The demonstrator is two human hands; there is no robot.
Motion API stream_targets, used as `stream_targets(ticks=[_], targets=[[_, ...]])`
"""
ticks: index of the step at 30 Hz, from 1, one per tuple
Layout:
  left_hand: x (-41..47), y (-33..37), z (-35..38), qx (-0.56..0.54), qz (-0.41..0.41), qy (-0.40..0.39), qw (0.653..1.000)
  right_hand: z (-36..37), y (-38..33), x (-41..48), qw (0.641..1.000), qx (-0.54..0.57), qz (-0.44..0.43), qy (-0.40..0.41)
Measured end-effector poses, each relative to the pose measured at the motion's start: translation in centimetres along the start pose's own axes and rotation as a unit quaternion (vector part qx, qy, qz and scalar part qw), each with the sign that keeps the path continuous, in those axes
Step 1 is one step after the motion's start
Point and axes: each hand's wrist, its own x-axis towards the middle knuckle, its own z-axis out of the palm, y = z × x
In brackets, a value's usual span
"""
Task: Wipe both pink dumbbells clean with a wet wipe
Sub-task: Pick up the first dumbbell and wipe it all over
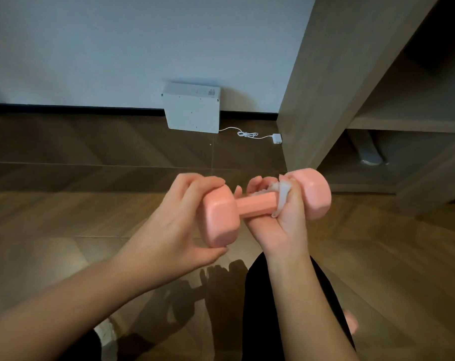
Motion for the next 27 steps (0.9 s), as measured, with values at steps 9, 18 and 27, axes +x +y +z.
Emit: stream_targets(ticks=[9, 18, 27], targets=[[1.1, 0.9, 0.2, -0.641, -0.374, -0.135, 0.657, 0.2, 0.0, 0.2, 0.997, 0.038, -0.026, -0.056], [-0.6, -1.4, -0.1, -0.108, -0.019, -0.035, 0.993, 0.4, 1.0, 0.6, 0.999, 0.015, -0.031, -0.017], [0.2, -0.6, -0.1, -0.596, -0.363, -0.098, 0.71, 0.4, 2.3, 0.1, 0.998, 0.046, -0.041, -0.024]])
